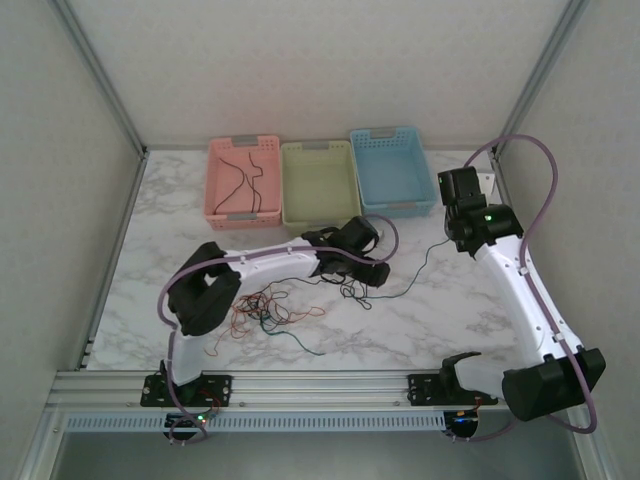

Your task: Untangle the cables

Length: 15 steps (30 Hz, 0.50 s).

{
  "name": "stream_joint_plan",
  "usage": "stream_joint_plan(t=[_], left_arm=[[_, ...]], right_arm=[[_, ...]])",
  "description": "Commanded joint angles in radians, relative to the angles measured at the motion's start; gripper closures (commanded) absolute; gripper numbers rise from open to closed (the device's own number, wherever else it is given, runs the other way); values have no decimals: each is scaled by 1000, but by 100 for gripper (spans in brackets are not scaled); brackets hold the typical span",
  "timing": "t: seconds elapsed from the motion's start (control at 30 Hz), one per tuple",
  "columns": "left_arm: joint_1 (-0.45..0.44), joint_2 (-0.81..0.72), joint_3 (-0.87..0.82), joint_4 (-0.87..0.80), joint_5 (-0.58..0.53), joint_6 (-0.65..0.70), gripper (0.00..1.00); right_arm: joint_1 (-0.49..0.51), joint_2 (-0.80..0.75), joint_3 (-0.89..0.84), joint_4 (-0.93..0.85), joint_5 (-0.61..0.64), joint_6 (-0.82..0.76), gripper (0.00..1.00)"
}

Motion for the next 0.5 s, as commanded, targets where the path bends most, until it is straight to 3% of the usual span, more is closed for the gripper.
stream_joint_plan(t=[0.0, 0.13, 0.3, 0.47], left_arm=[[-6, 43, 57, -99, -9, -17, 31], [-7, 47, 50, -104, -10, -17, 47], [-7, 13, 19, -89, -52, -28, 87], [24, -93, -53, -33, -180, -82, 94]], right_arm=[[-1, -21, -14, -12, 18, -4, 100], [-3, -33, -35, -6, 14, -3, 100], [-8, -44, -58, 4, 9, 1, 100], [-10, -53, -79, 16, -10, 6, 100]])
